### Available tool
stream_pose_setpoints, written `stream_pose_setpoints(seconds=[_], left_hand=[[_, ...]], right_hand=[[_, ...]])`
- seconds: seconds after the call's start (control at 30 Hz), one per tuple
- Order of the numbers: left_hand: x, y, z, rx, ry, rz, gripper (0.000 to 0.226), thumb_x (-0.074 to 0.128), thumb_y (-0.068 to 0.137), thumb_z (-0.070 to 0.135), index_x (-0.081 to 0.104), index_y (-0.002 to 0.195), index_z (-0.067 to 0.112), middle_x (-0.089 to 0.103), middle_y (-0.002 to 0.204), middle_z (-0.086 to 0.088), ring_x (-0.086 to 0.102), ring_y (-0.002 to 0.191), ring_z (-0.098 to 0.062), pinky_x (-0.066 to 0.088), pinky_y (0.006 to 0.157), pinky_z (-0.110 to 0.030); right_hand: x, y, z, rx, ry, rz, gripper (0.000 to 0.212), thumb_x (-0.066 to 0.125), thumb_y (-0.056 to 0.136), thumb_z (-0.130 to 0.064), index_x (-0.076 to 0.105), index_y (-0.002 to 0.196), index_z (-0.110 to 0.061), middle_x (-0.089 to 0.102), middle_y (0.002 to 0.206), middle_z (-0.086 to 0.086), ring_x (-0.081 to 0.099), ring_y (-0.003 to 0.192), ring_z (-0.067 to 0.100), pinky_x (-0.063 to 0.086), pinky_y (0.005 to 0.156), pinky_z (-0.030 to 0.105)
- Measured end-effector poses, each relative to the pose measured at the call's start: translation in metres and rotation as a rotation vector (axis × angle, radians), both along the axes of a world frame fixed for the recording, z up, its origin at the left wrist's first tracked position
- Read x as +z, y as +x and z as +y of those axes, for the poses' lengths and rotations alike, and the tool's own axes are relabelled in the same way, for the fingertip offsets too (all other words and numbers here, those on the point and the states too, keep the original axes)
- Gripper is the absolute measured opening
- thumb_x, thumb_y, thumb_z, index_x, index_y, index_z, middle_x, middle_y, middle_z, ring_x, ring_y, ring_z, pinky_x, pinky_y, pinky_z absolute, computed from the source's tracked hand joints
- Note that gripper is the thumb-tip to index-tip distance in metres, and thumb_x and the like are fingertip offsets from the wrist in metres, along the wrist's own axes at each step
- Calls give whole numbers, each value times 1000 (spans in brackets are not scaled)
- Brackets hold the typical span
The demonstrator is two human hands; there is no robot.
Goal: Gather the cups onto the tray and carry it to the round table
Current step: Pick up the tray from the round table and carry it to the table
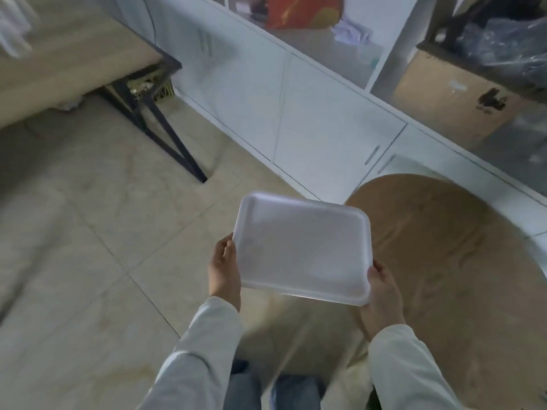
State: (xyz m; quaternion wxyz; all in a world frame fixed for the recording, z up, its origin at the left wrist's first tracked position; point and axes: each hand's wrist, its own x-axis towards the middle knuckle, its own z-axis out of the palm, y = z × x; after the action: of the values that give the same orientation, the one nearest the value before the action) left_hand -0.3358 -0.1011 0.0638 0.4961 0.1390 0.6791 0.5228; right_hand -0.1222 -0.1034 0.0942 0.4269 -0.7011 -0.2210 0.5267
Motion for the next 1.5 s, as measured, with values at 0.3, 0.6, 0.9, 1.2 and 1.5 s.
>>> stream_pose_setpoints(seconds=[0.3,0.6,0.9,1.2,1.5], left_hand=[[-2,-152,-4,221,8,45,26,37,94,22,60,88,33,61,89,5,54,91,-20,42,85,-34],[-9,-263,10,501,34,76,23,39,96,22,60,104,23,62,104,-5,55,97,-22,43,93,-38],[14,-359,62,766,24,99,26,40,96,24,60,112,17,62,111,-8,55,103,-25,43,96,-42],[19,-445,85,949,32,73,22,41,96,24,59,109,21,61,110,-8,56,101,-25,44,93,-40],[20,-580,103,960,76,71,21,39,97,23,56,108,20,60,107,-9,55,98,-25,44,93,-41]], right_hand=[[6,-156,54,282,64,-101,31,38,94,-12,52,123,-9,60,105,8,60,80,22,47,49,10],[0,-289,126,592,60,-50,26,37,93,-9,54,112,-14,56,96,5,53,69,12,45,48,14],[6,-417,220,882,123,-20,21,37,85,-6,55,88,4,52,71,12,44,61,20,35,45,18],[10,-533,265,999,80,41,28,35,89,-8,59,102,-6,58,84,9,53,69,21,44,50,19],[18,-673,286,992,92,26,31,33,92,-7,63,90,-15,63,75,-2,57,66,14,42,58,25]])
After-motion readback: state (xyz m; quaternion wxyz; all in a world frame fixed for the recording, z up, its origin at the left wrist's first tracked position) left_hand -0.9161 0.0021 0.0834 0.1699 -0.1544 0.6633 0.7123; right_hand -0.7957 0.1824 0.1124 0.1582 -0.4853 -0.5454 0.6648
